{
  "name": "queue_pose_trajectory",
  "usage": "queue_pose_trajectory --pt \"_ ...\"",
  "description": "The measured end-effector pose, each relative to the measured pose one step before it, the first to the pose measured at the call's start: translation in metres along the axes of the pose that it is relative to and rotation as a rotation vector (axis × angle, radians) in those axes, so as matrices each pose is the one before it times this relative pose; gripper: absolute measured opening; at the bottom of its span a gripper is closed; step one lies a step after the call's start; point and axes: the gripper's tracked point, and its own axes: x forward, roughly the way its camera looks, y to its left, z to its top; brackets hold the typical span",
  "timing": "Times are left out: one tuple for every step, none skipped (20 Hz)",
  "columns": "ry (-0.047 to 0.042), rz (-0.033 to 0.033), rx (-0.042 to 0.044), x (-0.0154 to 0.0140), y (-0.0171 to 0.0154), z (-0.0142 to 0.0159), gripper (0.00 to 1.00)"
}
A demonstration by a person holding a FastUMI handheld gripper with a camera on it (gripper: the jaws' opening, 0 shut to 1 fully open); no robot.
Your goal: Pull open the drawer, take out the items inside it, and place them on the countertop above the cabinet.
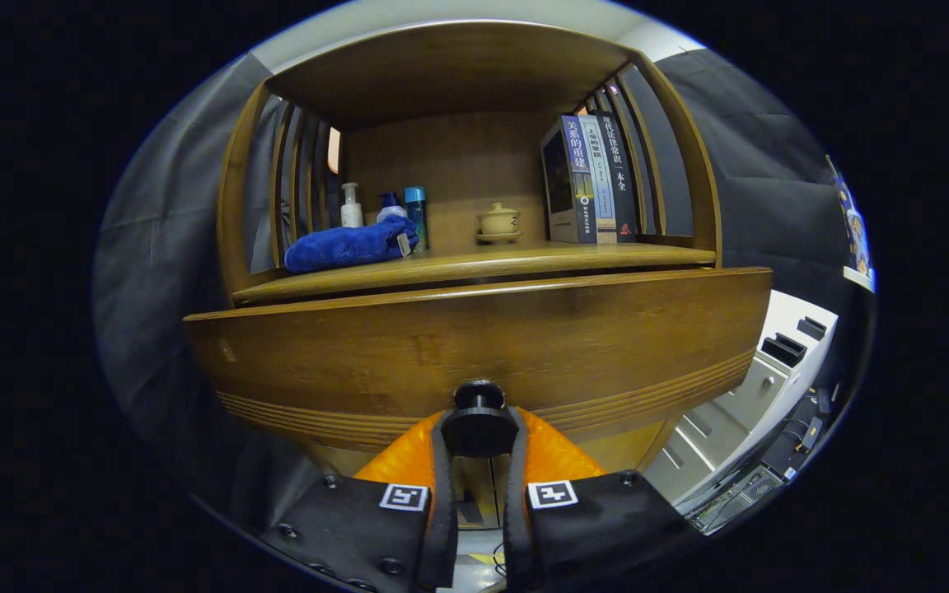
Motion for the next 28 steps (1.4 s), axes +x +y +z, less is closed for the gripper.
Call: queue_pose_trajectory --pt "-0.00452 -0.00193 -0.00361 -0.00094 0.00032 -0.00031 0.31" --pt "-0.00461 0.00107 -0.00419 -0.00002 0.0002 0.00022 0.31" --pt "-0.00299 0.0017 -0.00703 -0.00051 -0.00003 0.00059 0.31" --pt "-0.00086 -0.00014 -0.00651 0.00003 -0.00033 -0.00014 0.31" --pt "0.00417 -0.00664 -0.00126 -0.00182 -0.00013 -0.00139 0.31" --pt "-0.00576 -0.00005 -0.0013 -0.00179 0.00018 -0.00251 0.27" --pt "-0.00819 0.00318 -0.00663 -0.00736 -0.00067 0.00112 0.23" --pt "-0.00777 0.00443 -0.0048 -0.00607 0.00034 -0.00073 0.23" --pt "-0.0011 0.00453 0.00166 -0.00687 -0.00061 -0.00062 0.22" --pt "0.00652 0.00036 0.00802 -0.0078 -0.00039 -0.00279 0.23" --pt "-0.00177 0.00031 0.00371 -0.00685 0.00005 -0.00065 0.22" --pt "0.00236 -0.00074 -0.00973 -0.00668 -0.00068 -0.00043 0.22" --pt "-0.00049 -0.00039 -0.01309 -0.00604 -0.00056 -0.00126 0.22" --pt "0.00709 -0.00026 -0.00514 -0.00647 -0.00015 -0.00383 0.22" --pt "0.00549 0.00289 0.00401 -0.00668 0.00048 -0.00275 0.22" --pt "0.00604 0.00224 0.00739 -0.00541 0.00121 -0.00326 0.22" --pt "0.00271 0.00195 0.00234 -0.00522 0.00052 -0.00245 0.23" --pt "-0.00308 -0.00369 -0.00392 -0.00302 -0.00077 0.00061 0.22" --pt "0.01143 -0.00099 0.00133 -0.00366 -0.00037 -0.00385 0.22" --pt "-0.00348 0.00314 0.00466 -0.00404 0.00097 -0.00001 0.22" --pt "0.00098 0.00104 -0.00086 -0.00265 -0.0001 -0.0007 0.22" --pt "-0.00094 -0.00039 -0.00156 -0.00156 -0.00037 -0.00089 0.22" --pt "0.00171 -0.00029 -0.00013 -0.00011 -0.00031 -0.00102 0.22" --pt "0.00338 -0.001 0.00576 -0.00115 0.00253 -0.00096 0.22" --pt "0.00773 -0.00095 0.00873 -0.00252 0.0008 -0.00153 0.23" --pt "-0.00256 0.00266 -0.00699 -0.00334 0.00073 -0.00025 0.23" --pt "-0.00288 -0.0001 -0.00254 -0.00187 -0.00043 -0.00024 0.22" --pt "-0.00236 -0.00182 0.00039 -0.00098 0.00003 -0.00151 0.22"
